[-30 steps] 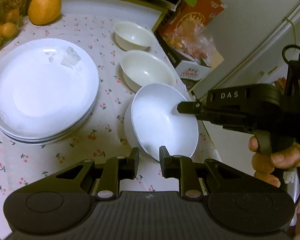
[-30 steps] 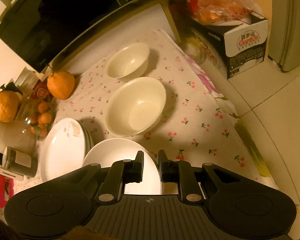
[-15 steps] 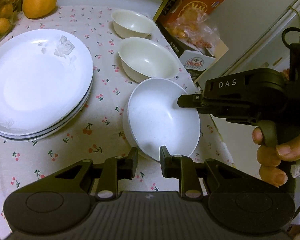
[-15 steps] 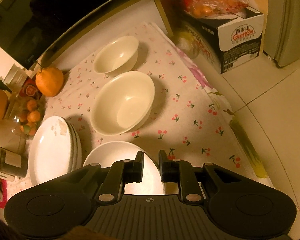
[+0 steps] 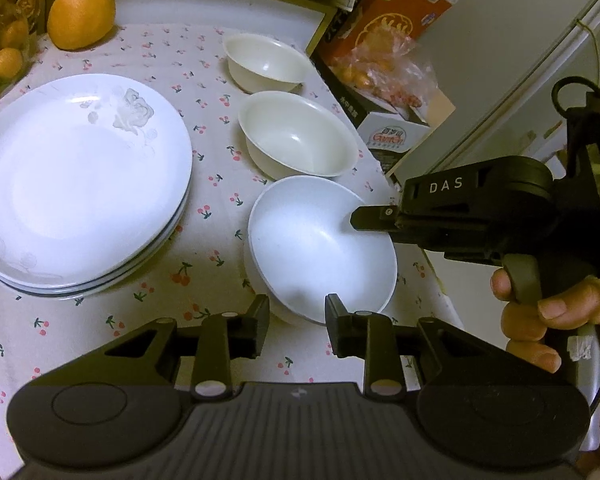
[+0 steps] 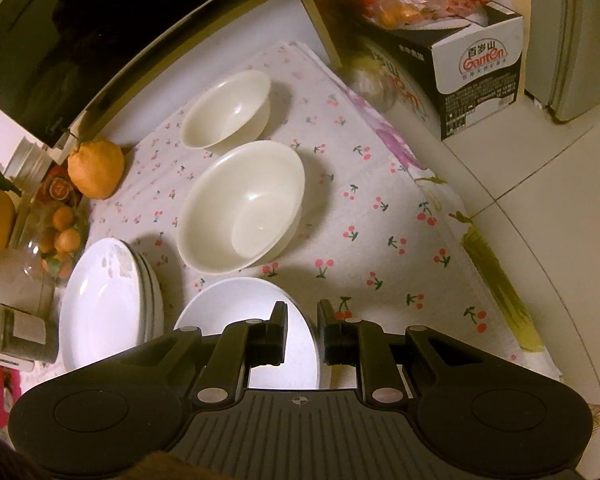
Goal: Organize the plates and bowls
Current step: 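Carry the white bowl toward the large cream bowl with both grippers, then lower the white bowl into the large cream bowl and open both grippers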
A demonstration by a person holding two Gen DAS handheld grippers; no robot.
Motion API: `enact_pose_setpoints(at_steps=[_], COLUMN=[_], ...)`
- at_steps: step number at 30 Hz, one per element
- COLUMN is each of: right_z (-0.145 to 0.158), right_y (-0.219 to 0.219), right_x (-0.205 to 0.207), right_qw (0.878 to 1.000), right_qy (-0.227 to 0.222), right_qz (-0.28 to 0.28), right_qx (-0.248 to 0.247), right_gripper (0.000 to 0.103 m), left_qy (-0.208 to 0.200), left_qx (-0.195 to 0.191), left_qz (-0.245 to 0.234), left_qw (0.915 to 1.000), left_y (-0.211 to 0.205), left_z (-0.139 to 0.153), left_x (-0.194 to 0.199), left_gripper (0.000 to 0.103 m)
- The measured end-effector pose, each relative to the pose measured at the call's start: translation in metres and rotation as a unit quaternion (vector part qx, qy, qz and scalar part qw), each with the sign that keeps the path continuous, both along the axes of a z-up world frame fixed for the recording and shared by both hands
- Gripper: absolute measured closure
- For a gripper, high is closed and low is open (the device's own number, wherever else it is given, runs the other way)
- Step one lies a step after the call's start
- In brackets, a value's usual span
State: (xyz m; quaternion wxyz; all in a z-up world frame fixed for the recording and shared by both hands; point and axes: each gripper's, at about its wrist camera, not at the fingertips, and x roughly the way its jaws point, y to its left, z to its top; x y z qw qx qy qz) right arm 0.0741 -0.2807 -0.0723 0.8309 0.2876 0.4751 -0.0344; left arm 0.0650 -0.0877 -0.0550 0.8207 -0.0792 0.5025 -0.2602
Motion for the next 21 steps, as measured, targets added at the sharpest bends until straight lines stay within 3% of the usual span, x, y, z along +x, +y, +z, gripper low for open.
enact_pose_setpoints(at_steps=[5,12,16,21], right_z=[0.000,0.002,0.005,0.007], right_y=[-0.002,-0.006,-0.010,-0.017], right_x=[0.000,0.000,0.000,0.000], right_qw=[1.000,1.000,0.999,0.998], right_qy=[0.001,-0.004,-0.013,-0.026], right_qz=[-0.003,-0.009,-0.018,-0.028], right_qx=[0.009,0.025,0.032,0.055], right_gripper=[0.083,0.062,0.044,0.033], left_qy=[0.003,-0.017,-0.030,-0.050], left_qx=[-0.003,0.009,0.016,0.023], left_qz=[0.004,-0.001,0.000,0.009], left_qw=[1.0000,0.9998,0.9994,0.9985], left_y=[0.000,0.000,0.000,0.000], left_z=[0.001,0.007,0.011,0.020], left_x=[0.002,-0.001,-0.003,-0.004], left_gripper=[0.072,0.055,0.039,0.018])
